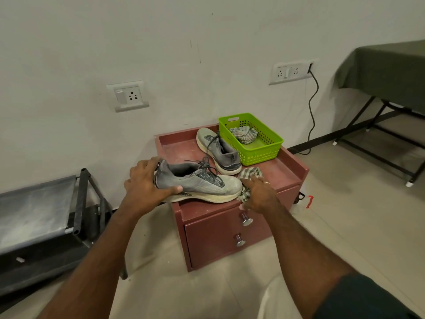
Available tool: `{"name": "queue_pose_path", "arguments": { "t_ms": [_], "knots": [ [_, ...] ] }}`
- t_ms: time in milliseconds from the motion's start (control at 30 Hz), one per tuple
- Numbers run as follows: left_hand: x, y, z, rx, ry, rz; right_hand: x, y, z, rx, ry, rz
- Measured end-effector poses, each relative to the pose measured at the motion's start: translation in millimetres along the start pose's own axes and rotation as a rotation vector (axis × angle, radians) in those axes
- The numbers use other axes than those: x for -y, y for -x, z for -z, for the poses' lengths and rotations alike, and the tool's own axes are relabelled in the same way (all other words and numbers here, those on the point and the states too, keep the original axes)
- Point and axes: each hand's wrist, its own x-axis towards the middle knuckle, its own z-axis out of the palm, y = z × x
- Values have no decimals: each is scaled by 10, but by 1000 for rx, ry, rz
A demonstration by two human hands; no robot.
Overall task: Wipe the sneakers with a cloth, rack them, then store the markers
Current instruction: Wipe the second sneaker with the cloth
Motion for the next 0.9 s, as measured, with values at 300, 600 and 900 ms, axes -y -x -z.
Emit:
{"name": "queue_pose_path", "arguments": {
  "t_ms": [300, 600, 900],
  "knots": [
    [-215, 81, -28, -275, 69, 109, -60, 156, 177, -208, -557, -164],
    [-316, 159, 34, -402, 217, 318, 751, 623, 366, 36, -1784, -175],
    [-247, 351, 154, -297, 315, 229, 1244, 637, 87, -230, -811, 578]
  ]
}}
